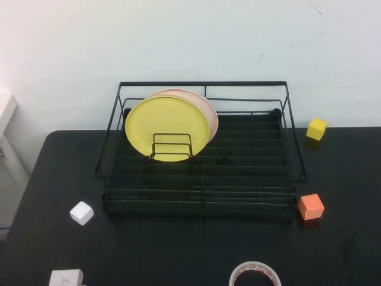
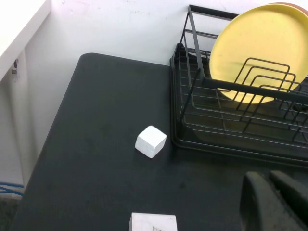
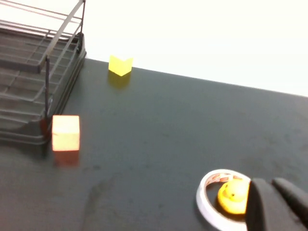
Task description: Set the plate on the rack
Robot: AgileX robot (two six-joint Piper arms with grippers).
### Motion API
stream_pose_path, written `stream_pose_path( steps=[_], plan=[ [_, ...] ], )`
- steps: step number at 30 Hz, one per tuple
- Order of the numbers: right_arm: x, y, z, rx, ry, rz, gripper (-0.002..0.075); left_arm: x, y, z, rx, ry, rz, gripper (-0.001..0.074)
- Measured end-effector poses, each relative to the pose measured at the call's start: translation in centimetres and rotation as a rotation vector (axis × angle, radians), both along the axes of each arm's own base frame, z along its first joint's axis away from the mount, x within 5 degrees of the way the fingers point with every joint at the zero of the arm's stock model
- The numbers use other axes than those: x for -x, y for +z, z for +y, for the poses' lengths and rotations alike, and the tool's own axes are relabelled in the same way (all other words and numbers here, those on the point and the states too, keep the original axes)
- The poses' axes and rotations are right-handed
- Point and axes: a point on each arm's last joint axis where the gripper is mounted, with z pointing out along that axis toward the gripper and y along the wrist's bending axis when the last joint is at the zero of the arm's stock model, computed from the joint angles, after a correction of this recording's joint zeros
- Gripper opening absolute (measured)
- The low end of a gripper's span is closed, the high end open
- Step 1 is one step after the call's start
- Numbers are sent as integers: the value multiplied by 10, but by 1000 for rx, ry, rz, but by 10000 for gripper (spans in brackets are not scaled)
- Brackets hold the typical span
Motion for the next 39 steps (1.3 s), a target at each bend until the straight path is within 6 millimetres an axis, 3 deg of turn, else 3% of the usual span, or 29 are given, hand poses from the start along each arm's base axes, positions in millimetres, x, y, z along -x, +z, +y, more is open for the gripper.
stream_pose_path(
  steps=[8, 39],
  plan=[
    [0, 0, 0, -131, -48, -4, -2, 0, 0, 0, 0, 0, 0, -2],
    [0, 0, 0, -138, -52, -5, -2, 0, 0, 0, 0, 0, 0, -2]
  ],
)
